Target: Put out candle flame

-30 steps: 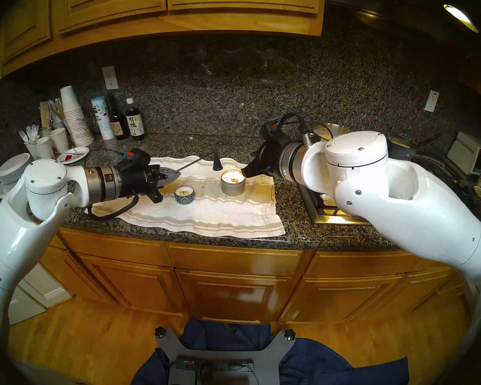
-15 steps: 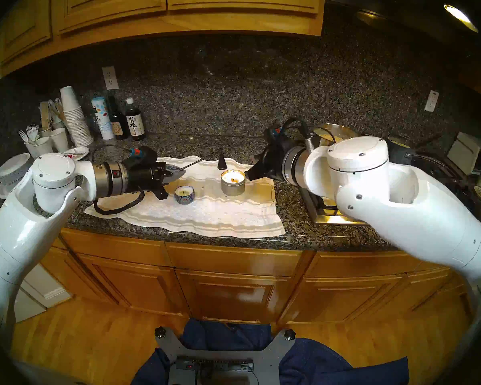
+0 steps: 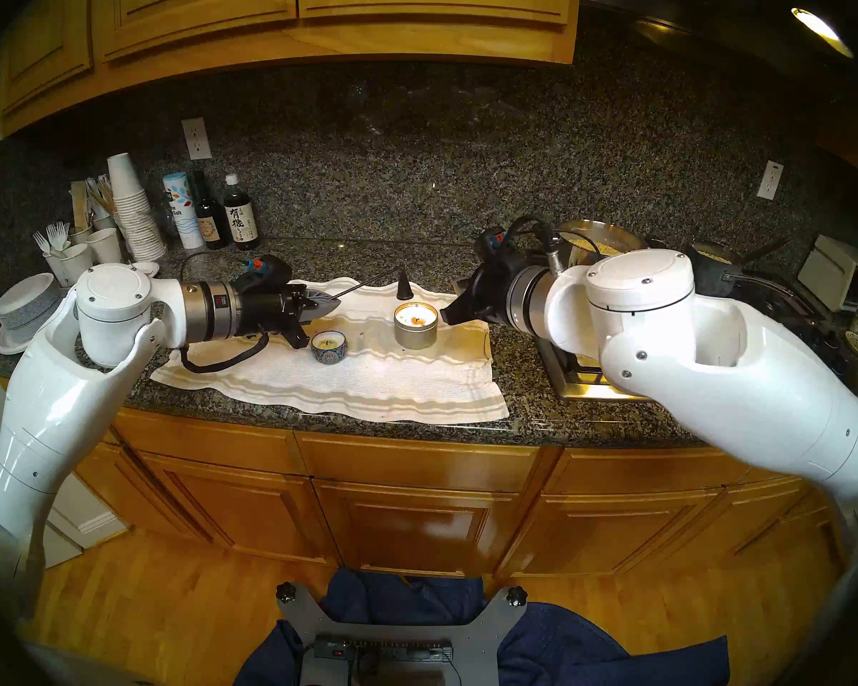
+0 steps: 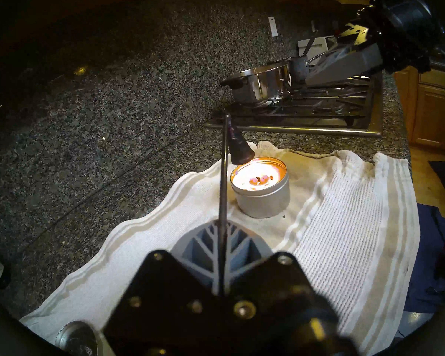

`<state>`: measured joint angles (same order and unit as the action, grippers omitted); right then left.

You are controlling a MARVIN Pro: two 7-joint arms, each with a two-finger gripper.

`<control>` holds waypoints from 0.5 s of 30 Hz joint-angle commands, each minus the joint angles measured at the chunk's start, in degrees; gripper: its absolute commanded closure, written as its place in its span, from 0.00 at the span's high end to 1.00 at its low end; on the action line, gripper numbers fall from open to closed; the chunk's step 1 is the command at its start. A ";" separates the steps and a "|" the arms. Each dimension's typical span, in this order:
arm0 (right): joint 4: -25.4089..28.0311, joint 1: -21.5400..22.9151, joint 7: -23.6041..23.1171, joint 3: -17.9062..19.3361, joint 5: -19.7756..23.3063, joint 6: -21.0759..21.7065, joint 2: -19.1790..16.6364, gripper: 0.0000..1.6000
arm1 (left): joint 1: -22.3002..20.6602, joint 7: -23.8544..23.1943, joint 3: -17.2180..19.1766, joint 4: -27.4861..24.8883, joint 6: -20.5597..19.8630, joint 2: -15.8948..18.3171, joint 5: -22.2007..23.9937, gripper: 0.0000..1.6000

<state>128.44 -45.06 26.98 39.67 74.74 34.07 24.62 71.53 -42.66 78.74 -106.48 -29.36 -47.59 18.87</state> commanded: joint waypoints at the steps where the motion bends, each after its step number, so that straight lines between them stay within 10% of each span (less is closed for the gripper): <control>1: 0.12 0.97 0.10 1.34 -0.32 -1.00 -0.49 0.00 | -6.46 -1.60 -0.99 0.93 0.08 -3.13 -1.93 0.00; 15: 0.59 0.77 0.31 1.35 -0.19 -1.87 -1.07 0.00 | -11.60 -7.45 -4.16 6.50 -0.05 -5.16 -7.92 0.00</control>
<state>128.59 -45.23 27.17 39.59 74.74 33.40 23.91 65.64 -47.81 74.50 -100.40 -29.46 -51.59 12.22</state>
